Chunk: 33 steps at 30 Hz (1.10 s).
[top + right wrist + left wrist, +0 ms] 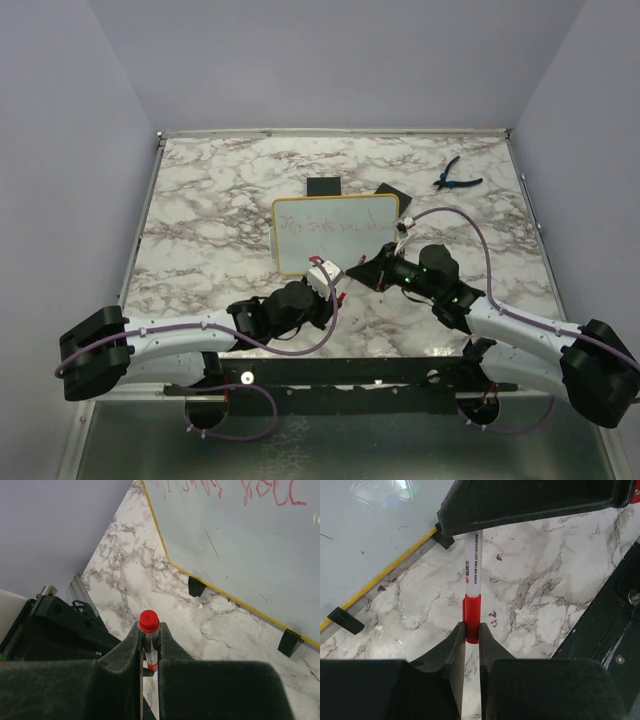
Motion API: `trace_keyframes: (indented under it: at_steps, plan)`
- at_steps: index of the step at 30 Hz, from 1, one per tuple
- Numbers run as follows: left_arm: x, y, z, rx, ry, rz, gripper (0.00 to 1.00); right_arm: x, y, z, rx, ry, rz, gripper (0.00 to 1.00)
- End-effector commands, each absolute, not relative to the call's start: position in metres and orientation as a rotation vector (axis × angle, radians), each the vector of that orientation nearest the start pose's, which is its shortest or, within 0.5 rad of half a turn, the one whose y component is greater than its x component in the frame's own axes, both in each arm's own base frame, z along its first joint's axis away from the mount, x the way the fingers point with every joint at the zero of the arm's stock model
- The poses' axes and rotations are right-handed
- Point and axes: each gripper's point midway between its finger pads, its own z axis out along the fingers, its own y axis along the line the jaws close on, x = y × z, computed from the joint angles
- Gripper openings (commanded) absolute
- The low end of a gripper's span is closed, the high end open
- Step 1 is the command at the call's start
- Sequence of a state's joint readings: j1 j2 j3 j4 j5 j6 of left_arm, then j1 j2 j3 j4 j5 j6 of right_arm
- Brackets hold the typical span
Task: Write a sentence on the whiteboard
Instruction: Close the whiteboard marker at the center of the board.
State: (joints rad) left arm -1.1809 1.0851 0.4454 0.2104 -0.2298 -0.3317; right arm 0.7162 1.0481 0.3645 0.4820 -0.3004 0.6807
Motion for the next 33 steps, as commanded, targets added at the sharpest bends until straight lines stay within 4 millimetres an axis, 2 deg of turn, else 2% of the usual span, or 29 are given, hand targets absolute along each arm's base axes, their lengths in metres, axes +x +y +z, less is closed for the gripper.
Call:
trace_keyframes:
  at_steps: [1, 10, 16, 33]
  plan:
    - [0.177, -0.310, 0.150, 0.557, 1.801, -0.753, 0.00, 0.173, 0.285, 0.115, -0.339, 2.090, 1.262, 0.01]
    - [0.180, -0.305, 0.149, 0.513, 1.798, -0.746, 0.00, 0.157, 0.296, 0.100, -0.365, 2.148, 1.277, 0.01]
    - [0.183, -0.299, 0.151, 0.478, 1.791, -0.731, 0.00, 0.145, 0.295, 0.088, -0.376, 2.203, 1.276, 0.01]
    - [0.187, -0.303, 0.158, 0.471, 1.765, -0.741, 0.00, 0.130, 0.304, 0.067, -0.465, 2.294, 1.214, 0.01]
